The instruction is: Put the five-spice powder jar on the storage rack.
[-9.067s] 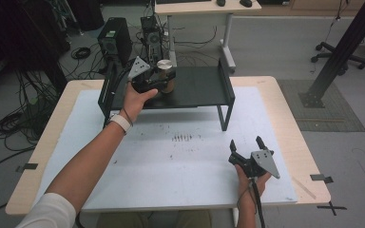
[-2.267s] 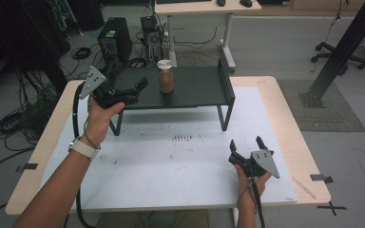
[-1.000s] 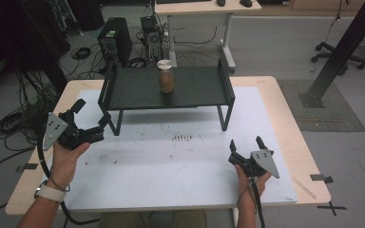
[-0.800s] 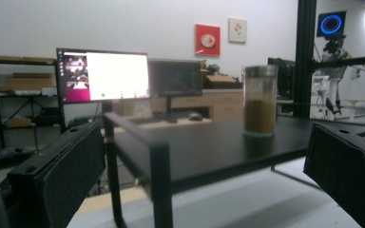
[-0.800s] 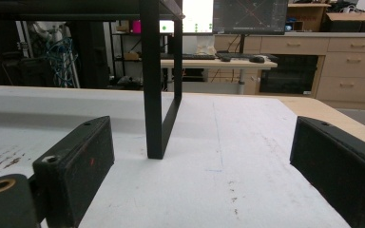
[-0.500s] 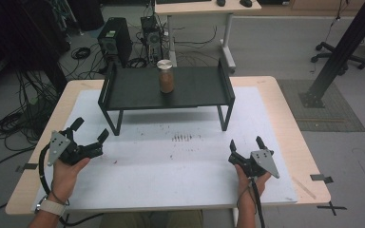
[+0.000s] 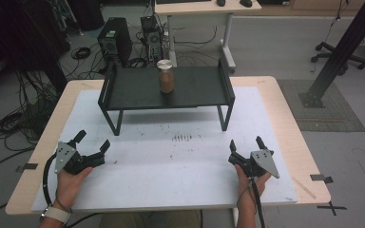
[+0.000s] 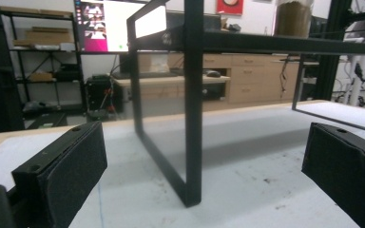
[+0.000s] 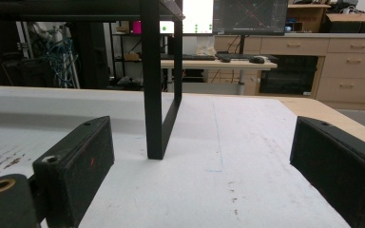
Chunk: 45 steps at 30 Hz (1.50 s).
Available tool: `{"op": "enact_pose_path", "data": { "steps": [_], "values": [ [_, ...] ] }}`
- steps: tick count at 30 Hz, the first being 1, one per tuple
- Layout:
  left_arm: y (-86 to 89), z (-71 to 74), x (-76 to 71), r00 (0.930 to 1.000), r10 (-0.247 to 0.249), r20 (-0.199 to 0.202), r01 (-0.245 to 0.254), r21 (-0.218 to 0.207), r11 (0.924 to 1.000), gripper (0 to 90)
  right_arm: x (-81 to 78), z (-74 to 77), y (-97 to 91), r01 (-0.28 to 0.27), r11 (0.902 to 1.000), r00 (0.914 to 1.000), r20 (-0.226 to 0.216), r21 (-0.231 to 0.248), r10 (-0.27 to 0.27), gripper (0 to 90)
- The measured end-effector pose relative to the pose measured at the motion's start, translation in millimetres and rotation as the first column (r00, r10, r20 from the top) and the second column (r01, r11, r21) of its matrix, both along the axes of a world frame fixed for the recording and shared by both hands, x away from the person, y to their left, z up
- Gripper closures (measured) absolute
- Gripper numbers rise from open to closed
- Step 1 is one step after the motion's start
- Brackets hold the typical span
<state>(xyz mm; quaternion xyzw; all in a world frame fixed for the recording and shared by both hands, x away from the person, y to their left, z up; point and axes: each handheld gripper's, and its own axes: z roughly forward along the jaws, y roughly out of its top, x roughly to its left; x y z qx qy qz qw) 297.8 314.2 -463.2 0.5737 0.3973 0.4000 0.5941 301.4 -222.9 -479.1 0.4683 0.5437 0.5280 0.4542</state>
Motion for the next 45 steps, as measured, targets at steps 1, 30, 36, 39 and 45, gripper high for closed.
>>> {"op": "enact_pose_path", "data": {
  "steps": [1,30,36,39,45],
  "values": [
    [0.4,-2.8,0.2,1.0000,0.005,-0.006,-0.005,-0.002,1.0000,1.3,0.0,0.0,-0.1,0.000,1.0000,1.0000,0.001,0.000,0.000,7.7],
    [-1.6,-16.2,-2.5,0.9994,0.033,-0.012,-0.032,0.020,0.9993,0.2,0.1,0.1,0.4,0.005,1.0000,1.0000,-0.001,-0.005,-0.005,7.7],
    [-1.6,-16.3,-2.5,0.9994,0.033,-0.011,-0.033,0.020,0.9993,0.2,0.0,0.0,0.2,0.005,1.0000,1.0000,0.001,-0.003,-0.005,7.7],
    [-1.6,-16.3,-2.6,0.9994,0.034,-0.010,-0.034,0.020,0.9992,0.2,-0.1,0.0,0.2,0.005,1.0000,1.0000,0.001,-0.002,-0.005,7.7],
    [-1.6,-16.3,-2.6,0.9994,0.033,-0.010,-0.033,0.020,0.9993,0.2,-0.2,-0.1,0.3,0.006,1.0000,1.0000,0.002,-0.003,-0.006,7.6]
  ]
}}
